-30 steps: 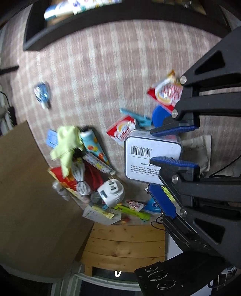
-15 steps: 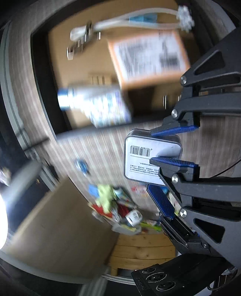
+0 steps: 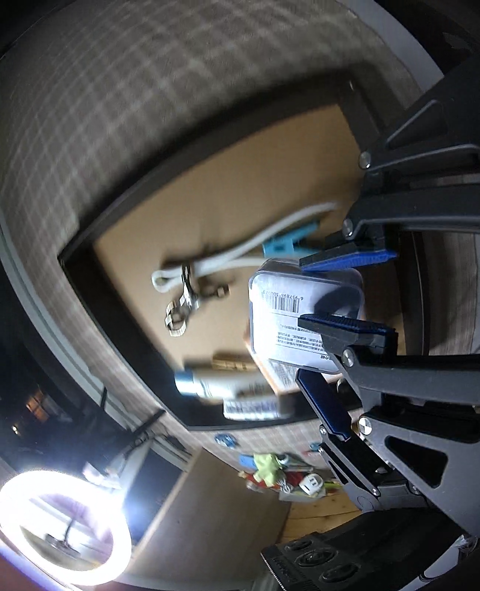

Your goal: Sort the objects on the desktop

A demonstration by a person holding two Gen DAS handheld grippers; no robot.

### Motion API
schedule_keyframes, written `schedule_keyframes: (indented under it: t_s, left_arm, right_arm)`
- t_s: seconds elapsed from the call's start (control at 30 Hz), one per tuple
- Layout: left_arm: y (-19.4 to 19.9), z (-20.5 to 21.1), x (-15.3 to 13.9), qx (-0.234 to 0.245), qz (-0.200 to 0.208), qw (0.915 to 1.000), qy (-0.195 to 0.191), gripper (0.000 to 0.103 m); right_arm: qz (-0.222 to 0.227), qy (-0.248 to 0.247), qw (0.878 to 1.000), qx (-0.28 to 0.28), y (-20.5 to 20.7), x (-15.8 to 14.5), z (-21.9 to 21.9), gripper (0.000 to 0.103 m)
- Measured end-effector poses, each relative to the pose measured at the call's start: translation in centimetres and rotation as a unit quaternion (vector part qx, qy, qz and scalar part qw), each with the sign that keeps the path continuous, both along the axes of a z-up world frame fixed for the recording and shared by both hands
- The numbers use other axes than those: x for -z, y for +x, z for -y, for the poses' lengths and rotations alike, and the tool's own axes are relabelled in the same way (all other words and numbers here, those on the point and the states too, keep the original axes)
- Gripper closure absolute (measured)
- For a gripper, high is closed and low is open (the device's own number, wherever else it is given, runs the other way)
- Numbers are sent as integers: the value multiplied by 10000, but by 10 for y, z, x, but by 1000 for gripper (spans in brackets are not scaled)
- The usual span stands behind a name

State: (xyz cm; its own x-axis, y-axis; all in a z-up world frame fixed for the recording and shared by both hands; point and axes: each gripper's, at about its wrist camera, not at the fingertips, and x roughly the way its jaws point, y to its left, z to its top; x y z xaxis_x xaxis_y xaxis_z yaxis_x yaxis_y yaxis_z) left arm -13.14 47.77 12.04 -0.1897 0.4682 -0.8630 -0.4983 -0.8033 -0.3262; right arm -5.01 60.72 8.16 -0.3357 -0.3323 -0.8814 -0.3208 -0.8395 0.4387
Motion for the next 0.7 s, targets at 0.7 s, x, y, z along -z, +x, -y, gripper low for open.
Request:
schedule_keyframes:
  t_s: [0.7]
  left_arm:
    - [1, 143, -17, -1176, -260, 9923, -305, 56]
  right_arm:
    - [-624, 580, 9898, -1142, -33, -28, 96, 64]
